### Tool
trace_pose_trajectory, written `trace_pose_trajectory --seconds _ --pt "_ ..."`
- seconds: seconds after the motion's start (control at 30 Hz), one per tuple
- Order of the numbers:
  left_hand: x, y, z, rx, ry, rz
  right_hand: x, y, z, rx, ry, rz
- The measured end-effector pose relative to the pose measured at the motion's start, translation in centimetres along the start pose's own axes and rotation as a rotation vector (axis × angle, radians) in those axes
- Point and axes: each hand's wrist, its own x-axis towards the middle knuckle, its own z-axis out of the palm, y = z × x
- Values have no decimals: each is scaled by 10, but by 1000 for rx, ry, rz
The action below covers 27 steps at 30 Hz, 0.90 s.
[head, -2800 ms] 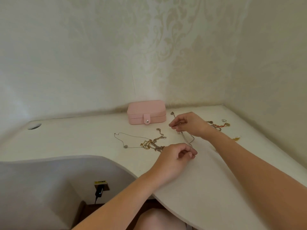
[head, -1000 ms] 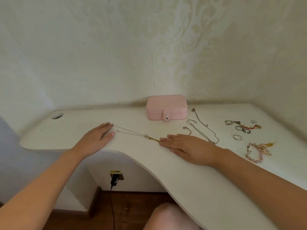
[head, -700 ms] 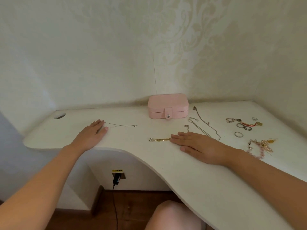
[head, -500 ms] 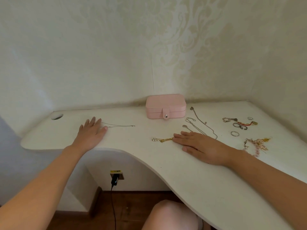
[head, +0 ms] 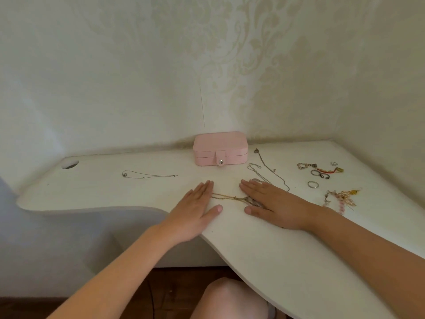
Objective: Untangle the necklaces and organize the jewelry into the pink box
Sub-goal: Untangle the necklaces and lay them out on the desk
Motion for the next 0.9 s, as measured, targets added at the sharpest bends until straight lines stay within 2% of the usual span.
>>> trace_pose_trajectory --seconds 0.27,0.43,0.5,0.6,0.67,0.8,0.9 --pt "-3 -25 -8 -11 33 -75 -6 6 4 -10 71 69" --pt "-3 -36 -10 31 15 -92 -20 8 3 -13 21 100" --pt "-8 -35 -7 3 72 -34 -25 7 -1 8 58 74" --pt "-19 -25 1 -66 167 164 -28 0 -10 40 231 7" --pt "-25 -16 7 -84 174 253 -28 -4 -10 82 322 16" --pt "-27 -5 11 -90 174 283 -24 -14 3 112 261 86" --pt "-24 -7 12 -40 168 231 -18 -16 11 151 185 93"
